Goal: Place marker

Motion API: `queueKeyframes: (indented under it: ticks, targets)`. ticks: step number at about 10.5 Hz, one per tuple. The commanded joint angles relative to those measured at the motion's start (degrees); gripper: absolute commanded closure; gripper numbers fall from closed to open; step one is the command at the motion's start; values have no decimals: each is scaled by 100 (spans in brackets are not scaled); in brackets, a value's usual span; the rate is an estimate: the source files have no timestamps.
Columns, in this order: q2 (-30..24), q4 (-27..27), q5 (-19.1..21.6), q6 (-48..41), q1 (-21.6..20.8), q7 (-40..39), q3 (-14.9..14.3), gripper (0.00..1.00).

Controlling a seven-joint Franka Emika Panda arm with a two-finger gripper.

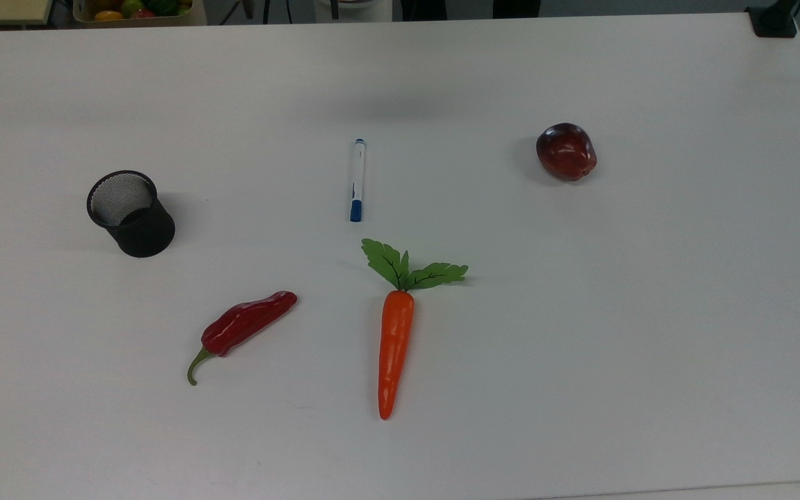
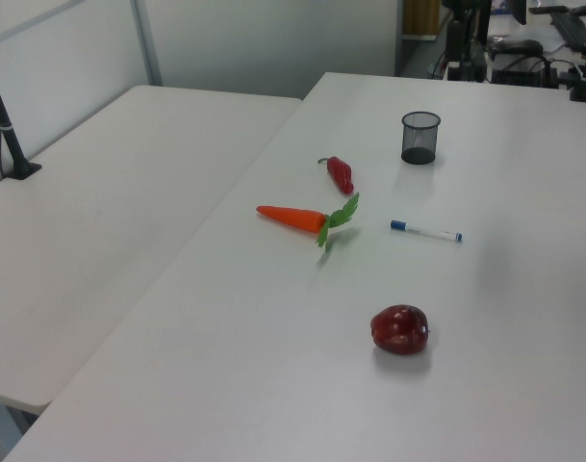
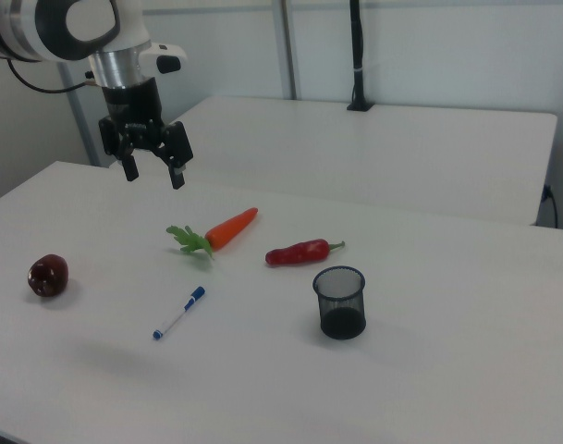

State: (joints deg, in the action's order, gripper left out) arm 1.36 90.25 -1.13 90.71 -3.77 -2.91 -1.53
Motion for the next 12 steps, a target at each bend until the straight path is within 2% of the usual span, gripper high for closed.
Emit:
queueKeyframes:
  ticks: [1, 4, 5, 6, 7, 8, 10, 12]
  targets:
    - [-48, 37, -28, 35, -28, 63, 3, 0]
    - [-4, 89, -28, 131, -36, 53, 3, 0]
    - [31, 107, -10, 410, -45, 123, 3, 0]
    - [136, 124, 7, 587, -45, 280, 3, 6]
    - [259, 116, 7, 675, -45, 665, 3, 7]
    - [364, 125, 7, 850, -54, 843, 3, 2]
    - [619, 203, -54, 940, -194, 844, 3, 0]
    - [717, 762, -115, 1420, -334, 844, 3, 0]
